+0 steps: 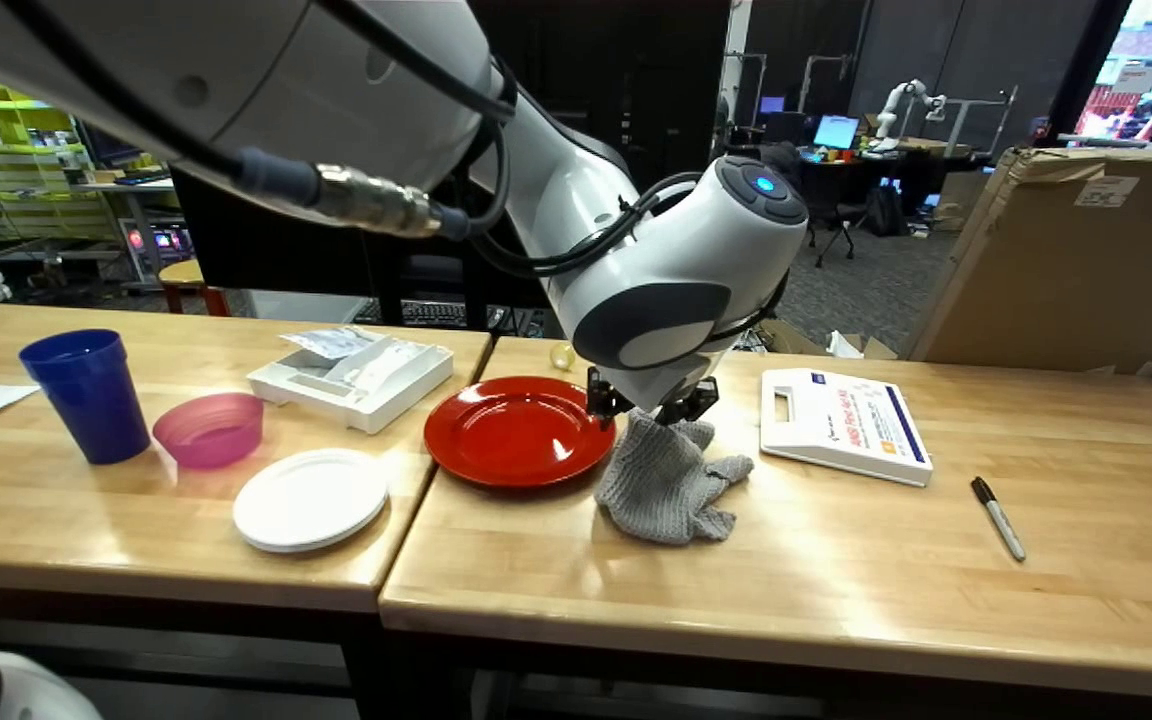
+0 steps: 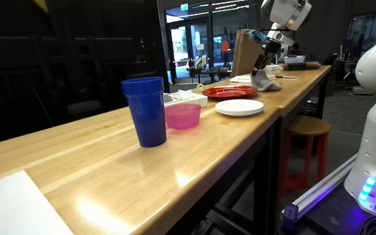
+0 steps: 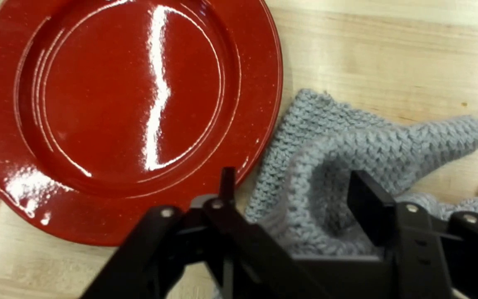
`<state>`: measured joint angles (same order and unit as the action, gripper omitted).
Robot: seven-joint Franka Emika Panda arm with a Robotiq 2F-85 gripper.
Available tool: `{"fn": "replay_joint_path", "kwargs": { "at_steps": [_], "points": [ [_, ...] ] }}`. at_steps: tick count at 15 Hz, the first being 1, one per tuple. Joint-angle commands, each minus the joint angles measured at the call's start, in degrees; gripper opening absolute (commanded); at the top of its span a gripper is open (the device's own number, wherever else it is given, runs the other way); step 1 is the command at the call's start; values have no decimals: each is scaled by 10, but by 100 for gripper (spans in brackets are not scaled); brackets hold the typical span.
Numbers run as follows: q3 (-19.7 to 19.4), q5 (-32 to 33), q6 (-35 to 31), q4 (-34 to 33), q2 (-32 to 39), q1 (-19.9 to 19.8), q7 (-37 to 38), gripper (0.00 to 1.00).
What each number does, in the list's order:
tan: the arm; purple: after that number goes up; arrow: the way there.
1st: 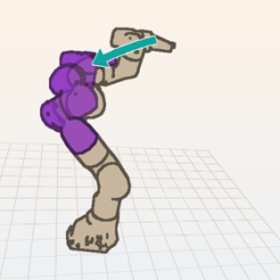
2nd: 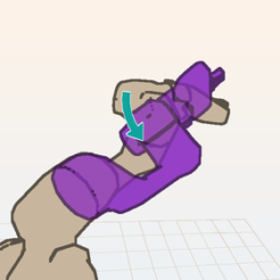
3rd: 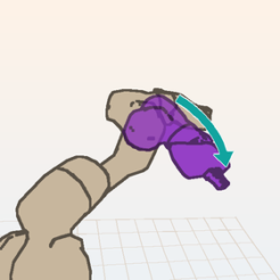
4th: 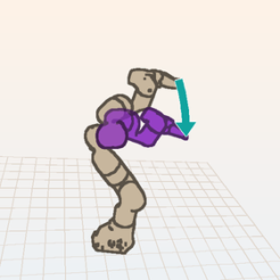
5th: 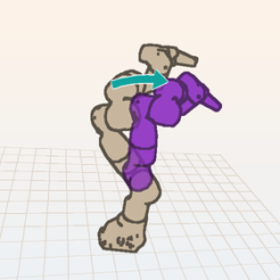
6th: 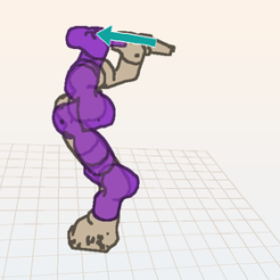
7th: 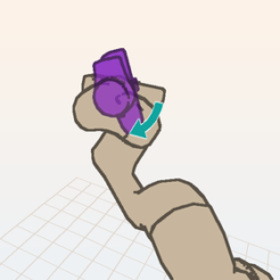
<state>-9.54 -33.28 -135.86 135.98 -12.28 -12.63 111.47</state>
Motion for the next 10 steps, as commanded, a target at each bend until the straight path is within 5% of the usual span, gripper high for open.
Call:
{"fn": "replay_joint_path", "kwargs": {
  "at_steps": [1, 5, 10],
  "points": [
    [-4, -51, -3, -2, -15, 16, -34, 99],
    [2, -74, 15, -19, -16, 25, -64, 100],
    [-1, -98, 135, -45, -22, 39, -122, 100]
  ]
}}
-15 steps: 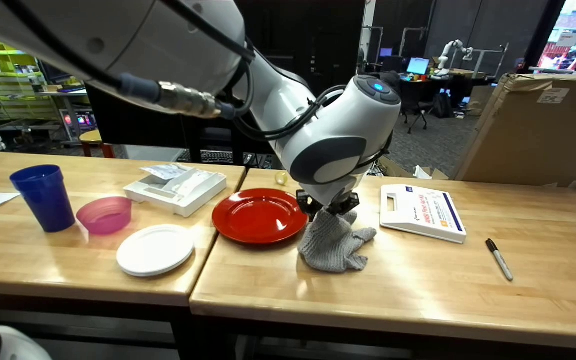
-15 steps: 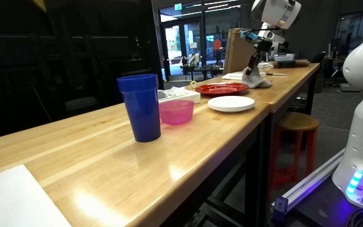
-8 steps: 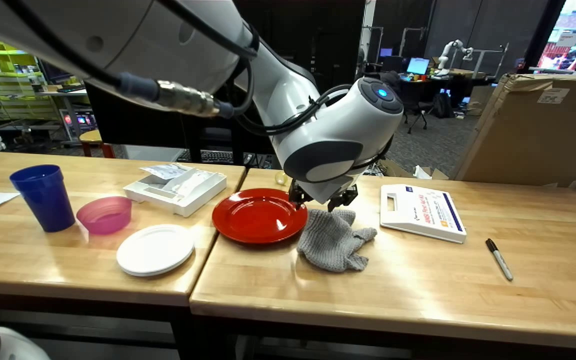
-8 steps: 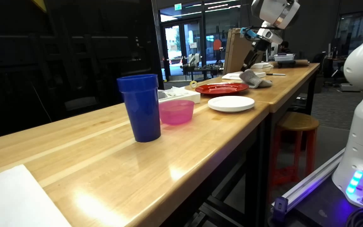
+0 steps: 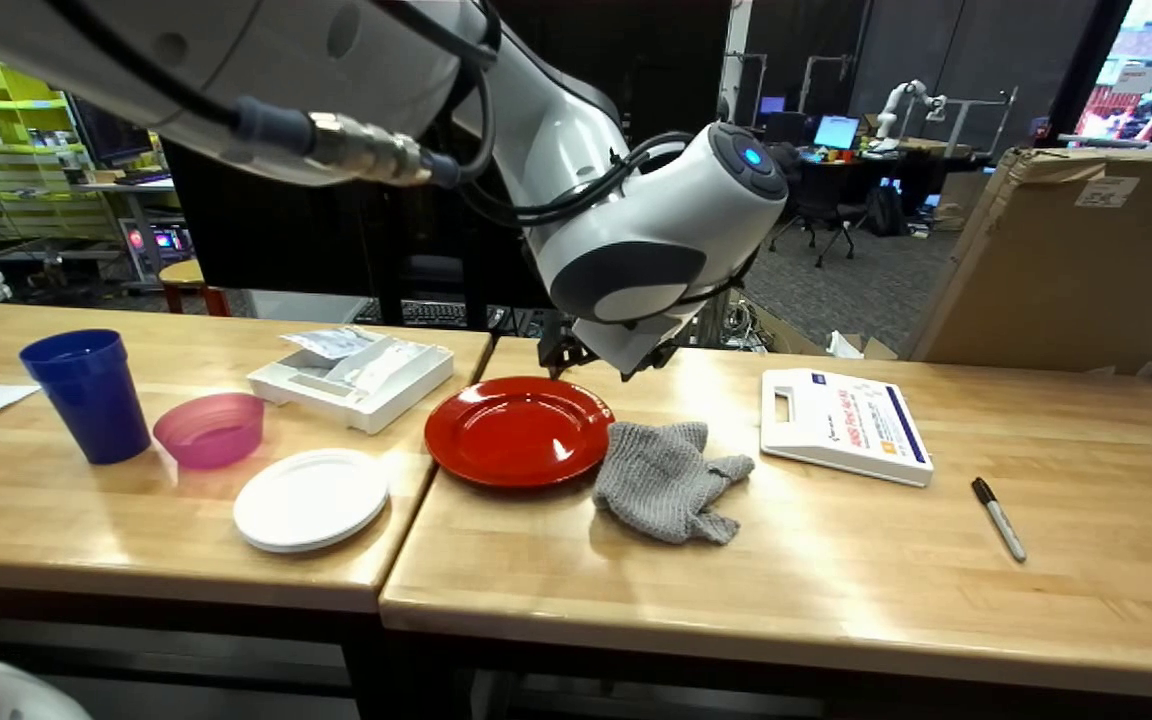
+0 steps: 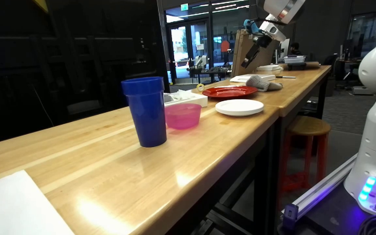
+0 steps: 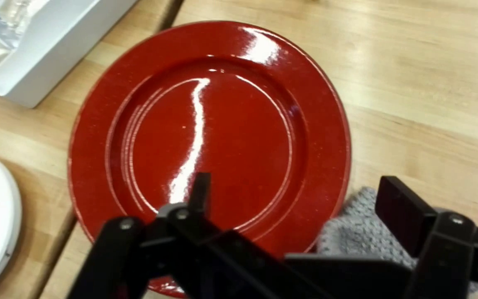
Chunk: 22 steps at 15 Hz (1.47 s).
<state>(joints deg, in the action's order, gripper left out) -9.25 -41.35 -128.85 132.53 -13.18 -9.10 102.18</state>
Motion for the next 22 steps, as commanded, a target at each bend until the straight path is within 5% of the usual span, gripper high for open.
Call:
{"fn": "replay_joint_path", "kwargs": {
  "at_steps": [1, 9, 18, 22],
  "points": [
    [-3, -16, 80, -12, -14, 2, -32, 100],
    [5, -14, 152, -12, 12, -1, -32, 100],
    [37, -93, -7, 73, 29, 12, -14, 100],
    [45, -110, -27, 72, 44, 19, -13, 100]
  ]
}}
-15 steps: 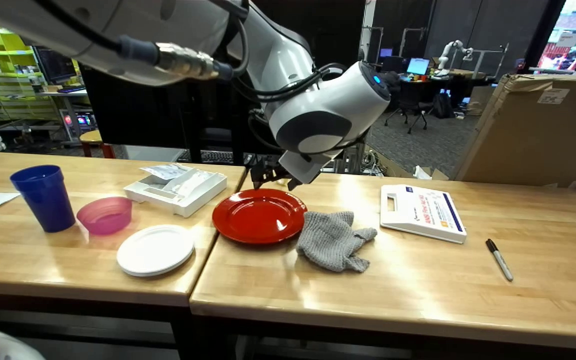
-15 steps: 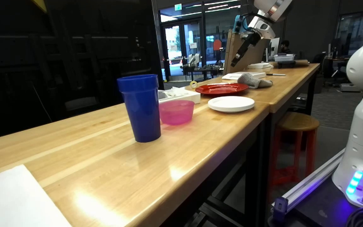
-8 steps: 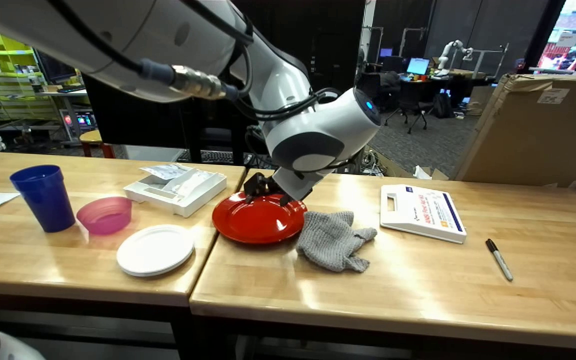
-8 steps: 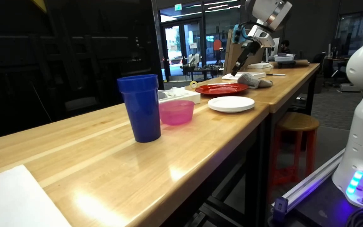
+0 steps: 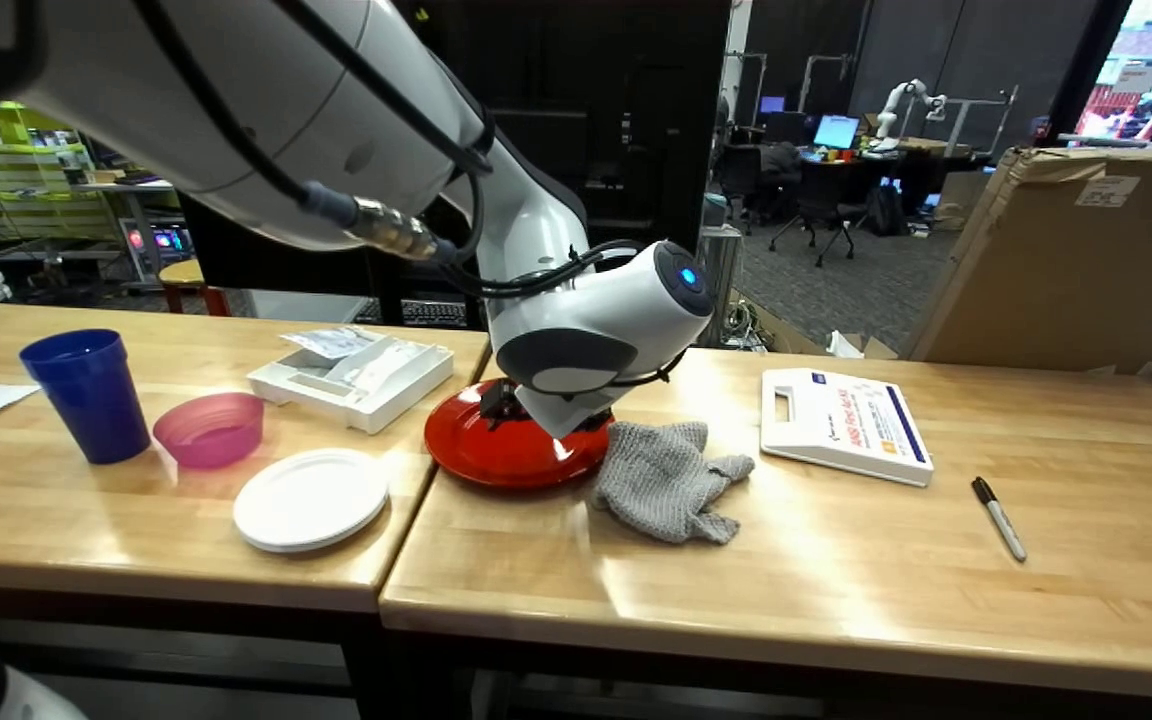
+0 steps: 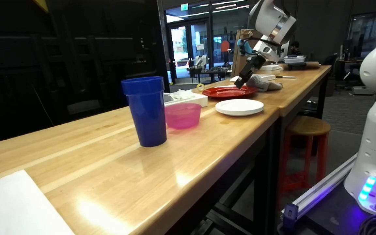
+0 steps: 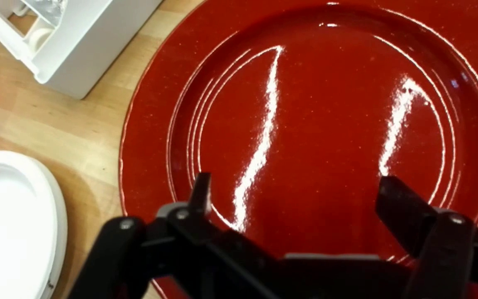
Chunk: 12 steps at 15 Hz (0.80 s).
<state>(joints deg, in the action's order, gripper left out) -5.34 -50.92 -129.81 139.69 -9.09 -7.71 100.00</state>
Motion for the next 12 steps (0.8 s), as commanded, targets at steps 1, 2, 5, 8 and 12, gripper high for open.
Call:
{"fn": "replay_joint_path", "kwargs": {
  "at_steps": [1, 2, 5, 8, 12],
  "points": [
    [7, -15, -19, -1, 6, 7, 9, 100],
    [8, -16, -19, -3, 10, 8, 11, 100],
    [9, -12, -13, -8, 21, 9, 22, 100],
    [9, -10, -8, -15, 35, 12, 31, 100],
    [7, -10, -9, -19, 23, 12, 29, 100]
  ]
}}
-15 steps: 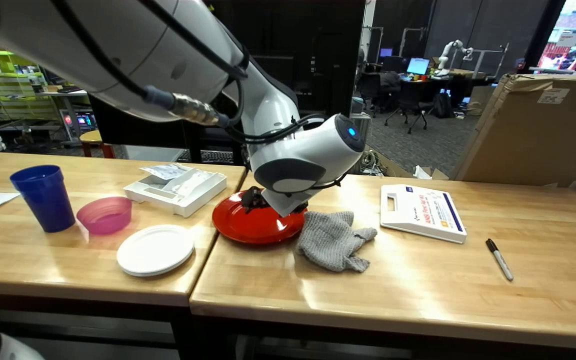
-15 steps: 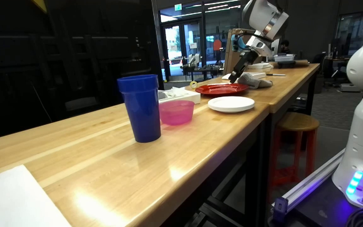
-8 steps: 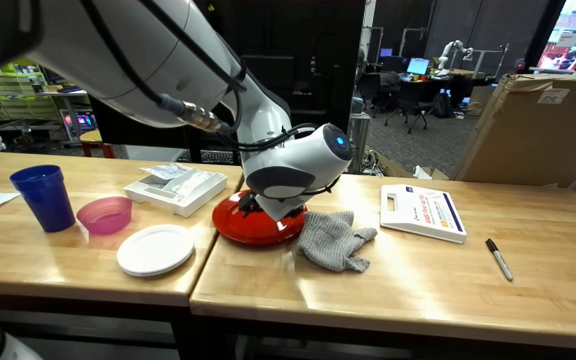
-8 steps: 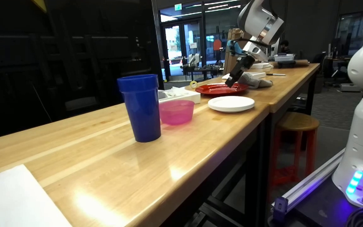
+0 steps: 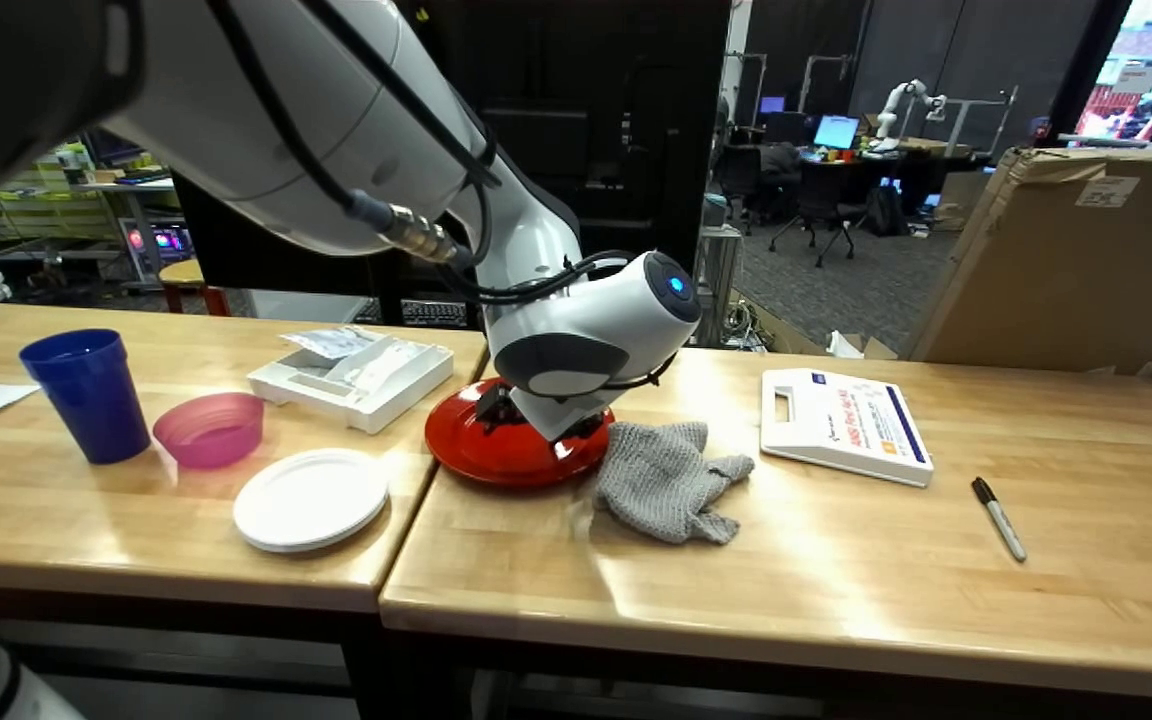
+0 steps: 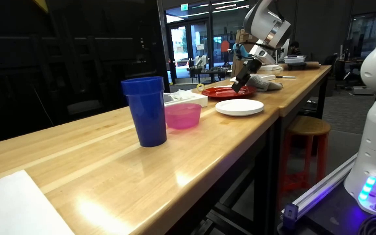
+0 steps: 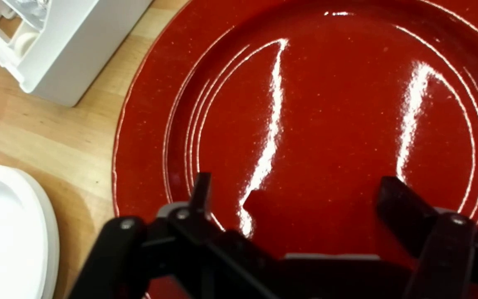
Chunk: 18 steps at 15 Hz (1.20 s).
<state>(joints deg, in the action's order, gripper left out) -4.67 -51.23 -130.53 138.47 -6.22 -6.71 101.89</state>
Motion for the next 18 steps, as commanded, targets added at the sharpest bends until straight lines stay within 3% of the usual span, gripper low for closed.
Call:
{"fn": "replay_joint_path", "kwargs": {
  "at_steps": [1, 18],
  "points": [
    [0, -9, -4, -6, -7, 2, 7, 100],
    [0, -13, -2, -18, 18, 4, 5, 100]
  ]
}}
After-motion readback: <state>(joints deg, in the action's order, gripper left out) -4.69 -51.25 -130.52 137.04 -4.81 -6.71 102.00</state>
